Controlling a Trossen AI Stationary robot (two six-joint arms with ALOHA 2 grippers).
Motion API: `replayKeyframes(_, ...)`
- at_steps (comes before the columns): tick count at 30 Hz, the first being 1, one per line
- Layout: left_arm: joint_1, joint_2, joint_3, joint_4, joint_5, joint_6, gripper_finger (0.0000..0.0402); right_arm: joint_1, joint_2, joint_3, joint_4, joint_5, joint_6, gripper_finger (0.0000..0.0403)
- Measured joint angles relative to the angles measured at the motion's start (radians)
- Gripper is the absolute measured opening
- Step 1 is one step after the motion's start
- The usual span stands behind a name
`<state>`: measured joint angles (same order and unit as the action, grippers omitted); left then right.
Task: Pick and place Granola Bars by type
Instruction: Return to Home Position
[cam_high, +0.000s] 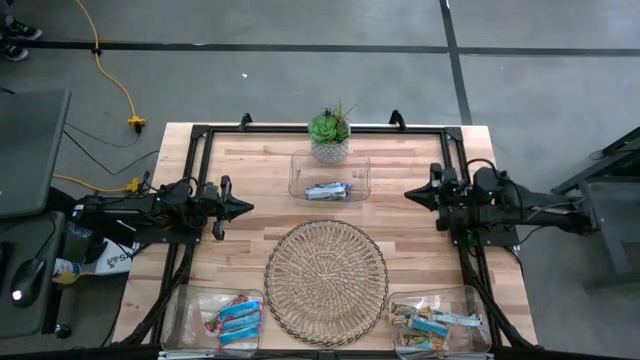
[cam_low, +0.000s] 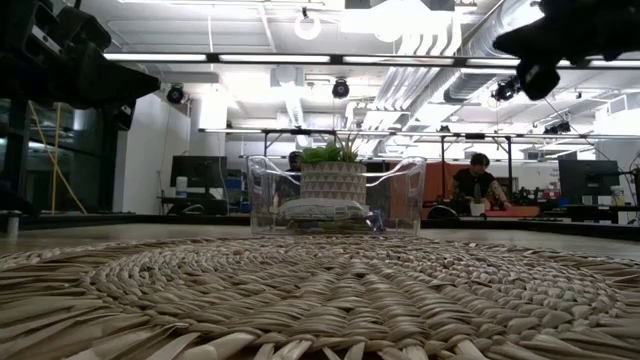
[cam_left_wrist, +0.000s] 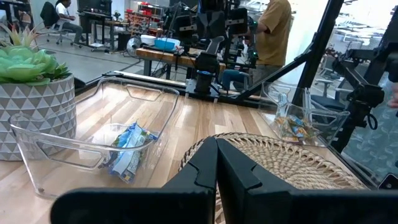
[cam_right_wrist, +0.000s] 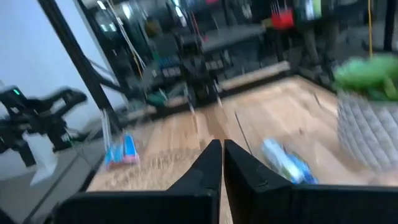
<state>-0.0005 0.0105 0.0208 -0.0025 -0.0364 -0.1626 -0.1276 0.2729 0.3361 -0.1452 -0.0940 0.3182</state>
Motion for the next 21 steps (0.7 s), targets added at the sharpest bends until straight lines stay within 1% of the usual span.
replayKeyframes(5,0.0,0.0,0.0,0.0,0.0,0.0,0.0001,0.0,-0.001,-0.114,0.273,-0.029,-0.012,0.0)
replayKeyframes(9,0.0,0.0,0.0,0.0,0.0,0.0,0.0001,0.0,-0.001,-0.188,0.412,-0.055,-0.005,0.0)
replayKeyframes(14,0.0,0.0,0.0,0.0,0.0,0.0,0.0001,0.0,-0.001,-0.238,0.474,-0.091,0.016,0.0)
replayKeyframes(21,0.0,0.0,0.0,0.0,0.0,0.0,0.0001,0.0,-0.031,-0.267,0.484,-0.106,0.015,0.0)
